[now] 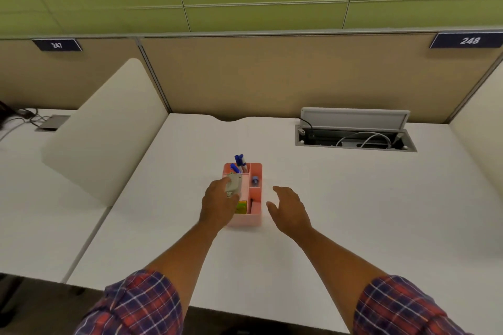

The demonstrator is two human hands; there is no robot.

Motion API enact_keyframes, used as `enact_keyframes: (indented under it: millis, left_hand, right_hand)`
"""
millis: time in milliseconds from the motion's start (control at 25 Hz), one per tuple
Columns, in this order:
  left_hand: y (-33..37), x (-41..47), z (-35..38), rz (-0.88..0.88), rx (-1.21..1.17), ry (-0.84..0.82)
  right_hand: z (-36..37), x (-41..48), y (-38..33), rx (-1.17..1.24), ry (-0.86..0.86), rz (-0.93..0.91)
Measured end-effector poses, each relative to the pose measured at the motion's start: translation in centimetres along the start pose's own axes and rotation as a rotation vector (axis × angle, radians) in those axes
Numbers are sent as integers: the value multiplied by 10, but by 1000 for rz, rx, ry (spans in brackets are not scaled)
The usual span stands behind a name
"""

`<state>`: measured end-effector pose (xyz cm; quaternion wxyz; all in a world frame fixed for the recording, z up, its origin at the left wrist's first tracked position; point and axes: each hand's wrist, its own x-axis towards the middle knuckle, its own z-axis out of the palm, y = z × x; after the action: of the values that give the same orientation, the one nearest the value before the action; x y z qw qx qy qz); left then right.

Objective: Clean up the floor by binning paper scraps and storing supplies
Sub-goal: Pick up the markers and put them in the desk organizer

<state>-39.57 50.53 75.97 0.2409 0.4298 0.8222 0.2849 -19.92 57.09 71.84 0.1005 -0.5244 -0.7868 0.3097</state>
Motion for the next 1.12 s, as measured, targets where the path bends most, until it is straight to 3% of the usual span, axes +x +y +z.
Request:
enact_keyframes:
  millis: [240, 520, 760, 1120]
  left_hand:
    - [-27, -136, 11, 219, 215, -40]
    - [-65, -254, 63, 324, 449, -172]
    - [-82, -332, 117, 424, 473, -319]
    - [-130, -425, 224, 376, 481, -523]
  right_hand:
    - [10, -130, -9, -242, 99, -11]
    - [33, -280, 32, -357, 147, 37]
    - [40, -383, 101, -398, 111, 112]
    - [66, -551, 256, -358, 67, 457]
